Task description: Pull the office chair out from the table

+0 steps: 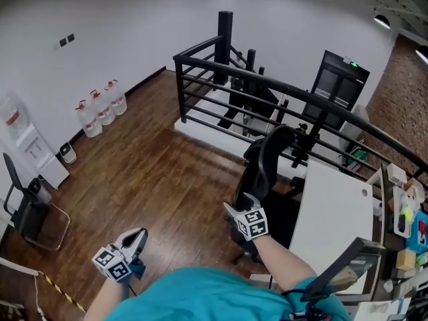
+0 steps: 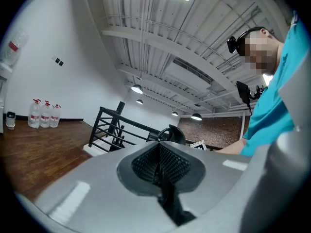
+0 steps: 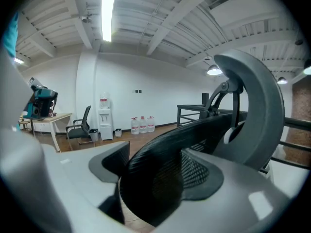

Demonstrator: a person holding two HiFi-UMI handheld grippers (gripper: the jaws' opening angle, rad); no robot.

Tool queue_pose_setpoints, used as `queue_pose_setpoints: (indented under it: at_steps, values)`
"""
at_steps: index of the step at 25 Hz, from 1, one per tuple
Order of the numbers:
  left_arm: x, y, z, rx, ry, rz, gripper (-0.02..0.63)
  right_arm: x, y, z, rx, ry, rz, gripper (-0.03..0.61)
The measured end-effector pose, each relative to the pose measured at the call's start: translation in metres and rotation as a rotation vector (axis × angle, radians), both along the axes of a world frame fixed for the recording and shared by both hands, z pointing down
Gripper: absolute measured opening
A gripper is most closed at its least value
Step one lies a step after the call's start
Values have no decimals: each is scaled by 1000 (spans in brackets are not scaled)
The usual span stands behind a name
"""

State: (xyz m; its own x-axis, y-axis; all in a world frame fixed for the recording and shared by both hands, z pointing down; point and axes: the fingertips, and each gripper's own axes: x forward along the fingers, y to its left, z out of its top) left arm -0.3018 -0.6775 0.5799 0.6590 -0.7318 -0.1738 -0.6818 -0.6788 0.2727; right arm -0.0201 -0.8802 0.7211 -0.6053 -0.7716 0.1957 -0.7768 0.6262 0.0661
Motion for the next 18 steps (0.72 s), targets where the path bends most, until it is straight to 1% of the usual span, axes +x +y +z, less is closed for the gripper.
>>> queue_pose_setpoints:
  at_steps: [3, 7, 9, 10, 13, 18]
  values:
    - [-10, 7, -10, 24, 6, 20, 20, -13, -9, -2, -3, -3, -5, 313]
    - [-40, 10, -5, 2, 7, -21, 20, -35, -23, -5, -10, 0, -10, 312]
    - [-63, 10, 2, -20, 5, -67, 20, -48, -30, -7, -15, -4, -8, 310]
    - [-71, 11, 1, -20, 6, -78, 20, -54, -33, -9, -17, -6, -8, 310]
    - [-82, 16, -15, 9, 13, -66, 20, -71, -42, -16, -19, -14, -10, 305]
    - [-117, 17, -12, -2, 20, -115, 20, -104, -62, -22, -22, -22, -19, 301]
